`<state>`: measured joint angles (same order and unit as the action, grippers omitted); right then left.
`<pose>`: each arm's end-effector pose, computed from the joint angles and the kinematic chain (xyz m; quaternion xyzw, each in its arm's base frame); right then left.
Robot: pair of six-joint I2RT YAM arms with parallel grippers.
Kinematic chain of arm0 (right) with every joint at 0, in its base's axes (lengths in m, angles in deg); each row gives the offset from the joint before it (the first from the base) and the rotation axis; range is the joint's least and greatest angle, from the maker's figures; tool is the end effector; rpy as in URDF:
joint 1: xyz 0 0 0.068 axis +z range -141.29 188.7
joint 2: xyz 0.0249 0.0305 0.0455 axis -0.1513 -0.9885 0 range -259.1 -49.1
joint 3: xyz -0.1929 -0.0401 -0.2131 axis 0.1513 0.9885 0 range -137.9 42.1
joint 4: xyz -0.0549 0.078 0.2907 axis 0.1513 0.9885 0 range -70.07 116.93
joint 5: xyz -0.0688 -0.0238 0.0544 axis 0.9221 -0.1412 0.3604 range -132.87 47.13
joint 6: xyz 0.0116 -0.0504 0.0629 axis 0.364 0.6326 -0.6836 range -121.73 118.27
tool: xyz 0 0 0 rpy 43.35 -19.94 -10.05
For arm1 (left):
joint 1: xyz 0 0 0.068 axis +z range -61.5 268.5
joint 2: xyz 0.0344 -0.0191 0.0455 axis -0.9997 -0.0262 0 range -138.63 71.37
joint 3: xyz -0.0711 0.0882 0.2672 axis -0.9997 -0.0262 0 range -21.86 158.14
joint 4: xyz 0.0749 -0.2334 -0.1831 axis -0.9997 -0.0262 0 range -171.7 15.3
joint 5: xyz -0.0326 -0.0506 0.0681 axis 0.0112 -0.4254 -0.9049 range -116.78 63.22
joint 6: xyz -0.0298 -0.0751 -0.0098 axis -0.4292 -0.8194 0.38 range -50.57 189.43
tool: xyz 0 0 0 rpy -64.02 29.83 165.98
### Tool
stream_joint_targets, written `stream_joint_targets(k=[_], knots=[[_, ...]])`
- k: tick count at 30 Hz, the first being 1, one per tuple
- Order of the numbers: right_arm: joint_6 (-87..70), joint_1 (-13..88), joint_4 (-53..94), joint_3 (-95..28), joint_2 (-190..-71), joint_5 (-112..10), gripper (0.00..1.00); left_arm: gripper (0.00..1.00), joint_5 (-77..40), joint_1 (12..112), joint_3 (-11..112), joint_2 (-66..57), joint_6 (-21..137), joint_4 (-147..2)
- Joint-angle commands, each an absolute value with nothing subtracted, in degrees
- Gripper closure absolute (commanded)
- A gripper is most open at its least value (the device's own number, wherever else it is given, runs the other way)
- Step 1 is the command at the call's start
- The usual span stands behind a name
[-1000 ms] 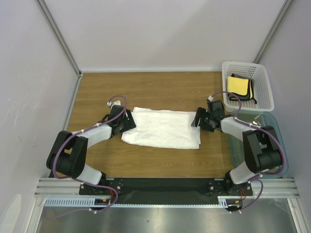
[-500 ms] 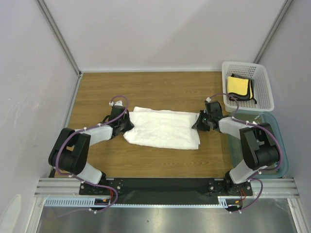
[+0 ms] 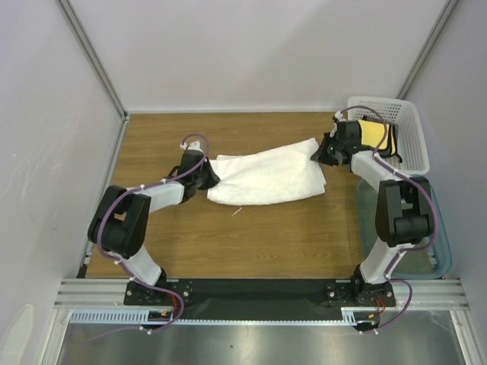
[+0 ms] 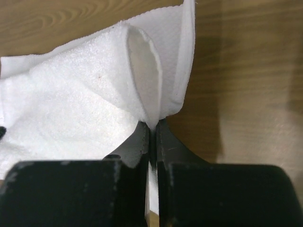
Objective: Fold and stack the towels
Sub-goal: Fold the towel
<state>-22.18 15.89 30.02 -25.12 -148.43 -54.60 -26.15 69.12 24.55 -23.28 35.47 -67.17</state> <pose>0.4456 0.0706 0.1911 0.0639 0.9082 0.1869 0.3690 0.3693 -0.1307 0.1224 -0.1131 0.9018 -0.1916 0.3704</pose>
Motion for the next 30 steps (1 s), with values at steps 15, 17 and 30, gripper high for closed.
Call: stream_joint_targets(k=[15, 17, 30], knots=[[-21.9, 10.4, 31.6, -29.4, -155.9, -60.9, 1.00, 1.00, -37.6, 70.6, 37.8, -29.7, 38.5, -81.5], [-23.1, 11.4, 31.0, -26.3, -155.5, -61.0, 1.00, 1.00, -39.2, 71.4, 35.1, -27.2, 37.9, -84.0], [-29.0, 25.8, 29.2, -17.1, -150.7, -56.0, 1.00, 1.00, -52.1, 77.4, 24.2, -15.4, 37.3, -95.6]])
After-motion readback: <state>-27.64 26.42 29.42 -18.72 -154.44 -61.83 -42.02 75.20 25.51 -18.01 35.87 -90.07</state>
